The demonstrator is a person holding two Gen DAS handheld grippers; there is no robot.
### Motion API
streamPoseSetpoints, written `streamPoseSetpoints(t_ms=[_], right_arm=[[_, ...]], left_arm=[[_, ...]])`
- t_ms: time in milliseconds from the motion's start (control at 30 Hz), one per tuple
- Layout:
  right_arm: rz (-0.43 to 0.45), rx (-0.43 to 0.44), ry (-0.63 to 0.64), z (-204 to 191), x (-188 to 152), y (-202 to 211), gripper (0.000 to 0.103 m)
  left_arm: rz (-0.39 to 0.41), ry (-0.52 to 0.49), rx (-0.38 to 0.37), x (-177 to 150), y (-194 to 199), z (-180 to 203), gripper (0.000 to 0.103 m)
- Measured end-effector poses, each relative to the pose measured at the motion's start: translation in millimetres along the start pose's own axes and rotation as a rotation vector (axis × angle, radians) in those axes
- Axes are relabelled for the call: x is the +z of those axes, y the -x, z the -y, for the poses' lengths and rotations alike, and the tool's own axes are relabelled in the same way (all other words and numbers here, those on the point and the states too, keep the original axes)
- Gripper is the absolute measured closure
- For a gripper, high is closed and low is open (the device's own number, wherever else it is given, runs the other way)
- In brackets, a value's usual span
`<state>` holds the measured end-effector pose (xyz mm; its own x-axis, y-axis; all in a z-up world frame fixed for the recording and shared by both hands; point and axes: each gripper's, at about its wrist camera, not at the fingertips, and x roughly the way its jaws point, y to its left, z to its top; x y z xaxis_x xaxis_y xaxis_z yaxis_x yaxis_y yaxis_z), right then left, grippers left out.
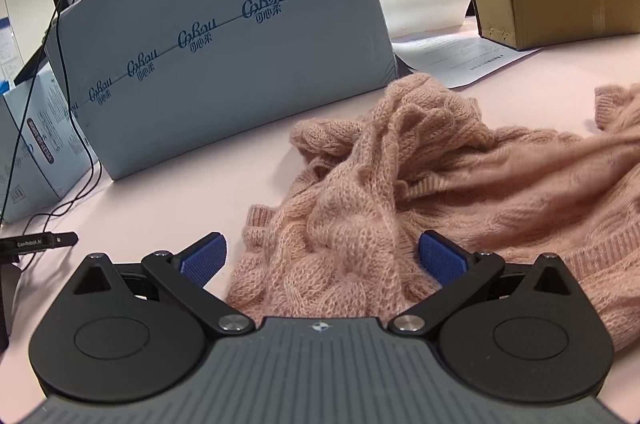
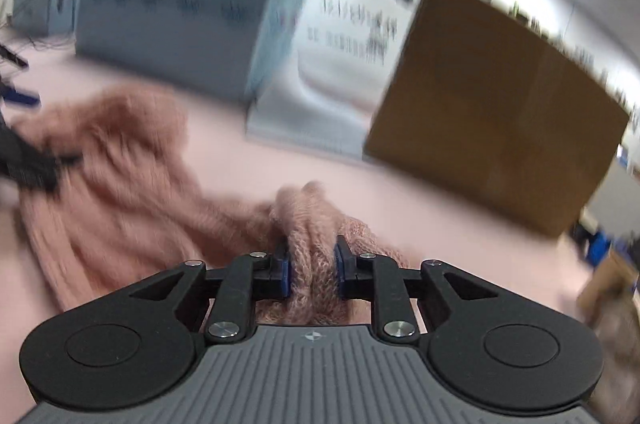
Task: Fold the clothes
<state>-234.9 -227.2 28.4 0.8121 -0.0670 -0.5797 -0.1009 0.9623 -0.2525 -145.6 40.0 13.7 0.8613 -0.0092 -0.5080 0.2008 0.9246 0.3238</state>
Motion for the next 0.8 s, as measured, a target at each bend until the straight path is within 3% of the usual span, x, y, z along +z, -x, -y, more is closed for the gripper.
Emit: streamPoseSetpoints(t_ms=[67,200,433,567,600,633,700,800], right_arm=[[-0.003,0.022,-0.001,4,-6,2,0.074],[0.029,-0.005,0.016,8,6,21,0.046],[0.213,-0.048,-0.009,14,44,45,0.043],[0.147,-0.006,0.036,-2,62,7,0.045],[0.104,0.006,0.029,-3,61,-6,0.05],[0.061,0.014,0.017,-3,60,-18,0.067],[-0.004,0.03,-0.018,1,56,-37,0.084],[-0.011,0.025,-0.099,17,45,-42,0.088]], left_arm=[[0.004,-0.009,0.007,0,1,1,0.0],[0.006,-0.014,0.011,-1,1,2,0.0],[0.005,-0.01,0.007,0,1,1,0.0],[0.0,0.004,-0.003,-1,0,-1,0.0],[-0.001,0.007,-0.006,-1,0,-2,0.0],[-0.002,0.01,-0.008,-1,0,-2,0.0],[-0.004,0.016,-0.014,-1,0,-4,0.0],[-0.006,0.019,-0.017,-1,-1,-4,0.0]])
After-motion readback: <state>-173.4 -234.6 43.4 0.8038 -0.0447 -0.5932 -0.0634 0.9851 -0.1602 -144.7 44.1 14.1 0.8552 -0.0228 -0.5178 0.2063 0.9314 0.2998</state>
